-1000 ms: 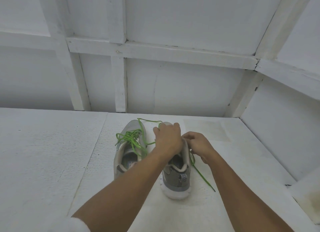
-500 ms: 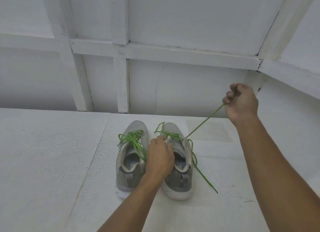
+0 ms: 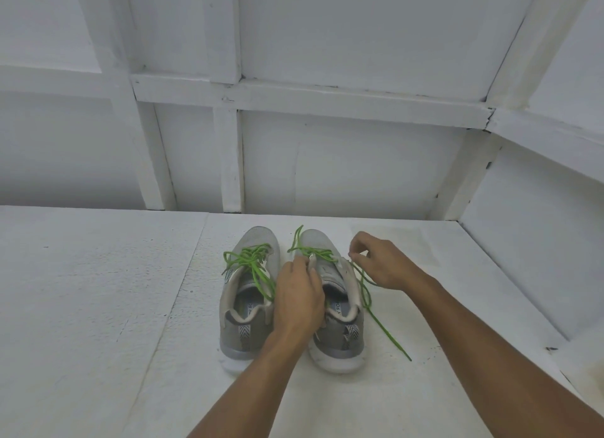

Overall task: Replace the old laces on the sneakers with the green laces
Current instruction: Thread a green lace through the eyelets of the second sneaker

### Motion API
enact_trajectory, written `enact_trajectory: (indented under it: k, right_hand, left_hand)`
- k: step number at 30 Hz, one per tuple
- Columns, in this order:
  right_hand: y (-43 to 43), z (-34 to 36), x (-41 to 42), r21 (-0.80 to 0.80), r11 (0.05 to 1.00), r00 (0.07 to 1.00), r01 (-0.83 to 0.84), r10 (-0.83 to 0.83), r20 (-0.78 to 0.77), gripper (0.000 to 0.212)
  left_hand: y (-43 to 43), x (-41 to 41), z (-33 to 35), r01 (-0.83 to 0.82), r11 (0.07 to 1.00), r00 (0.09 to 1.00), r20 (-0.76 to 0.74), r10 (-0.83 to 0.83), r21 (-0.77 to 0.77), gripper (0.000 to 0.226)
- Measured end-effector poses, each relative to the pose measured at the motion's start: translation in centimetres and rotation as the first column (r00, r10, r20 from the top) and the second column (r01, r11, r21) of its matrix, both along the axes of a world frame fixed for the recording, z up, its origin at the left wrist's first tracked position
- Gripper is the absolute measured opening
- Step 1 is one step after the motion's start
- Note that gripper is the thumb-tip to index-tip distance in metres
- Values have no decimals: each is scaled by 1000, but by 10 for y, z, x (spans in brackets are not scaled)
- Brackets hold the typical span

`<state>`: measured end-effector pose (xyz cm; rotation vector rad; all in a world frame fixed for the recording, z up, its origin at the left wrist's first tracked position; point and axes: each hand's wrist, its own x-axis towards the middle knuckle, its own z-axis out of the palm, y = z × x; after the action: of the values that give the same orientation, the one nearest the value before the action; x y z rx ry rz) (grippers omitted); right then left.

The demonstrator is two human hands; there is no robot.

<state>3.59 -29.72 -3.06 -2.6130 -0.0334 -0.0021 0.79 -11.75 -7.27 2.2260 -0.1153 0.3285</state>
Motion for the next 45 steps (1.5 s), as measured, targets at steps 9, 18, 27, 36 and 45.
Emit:
enact_trajectory:
  k: [9, 18, 27, 36, 45]
  right_hand:
    - [3, -2, 3, 112, 993, 999, 34, -36, 15, 10]
    - [-21, 80, 15, 940, -339, 819, -35, -549, -167, 24]
    - [4, -2, 0, -93, 996, 1000, -9, 9, -6, 17]
    - [-18, 44, 15, 898, 364, 873, 246, -486, -42, 17]
    - [-14, 53, 6, 904, 382, 899, 193, -437, -7, 14]
  left_hand:
    - [0, -1, 0, 6, 1000, 1000, 1, -6, -2, 30]
    - [0, -4, 1, 7, 1000, 1000, -21, -7, -5, 32]
    - [0, -5, 1, 17, 1000, 1000, -27, -16, 5, 32]
    - [-1, -4, -1, 10, 1000, 999, -36, -9, 28, 28]
    - [-6, 10, 13, 64, 996, 998, -10, -64, 57, 33]
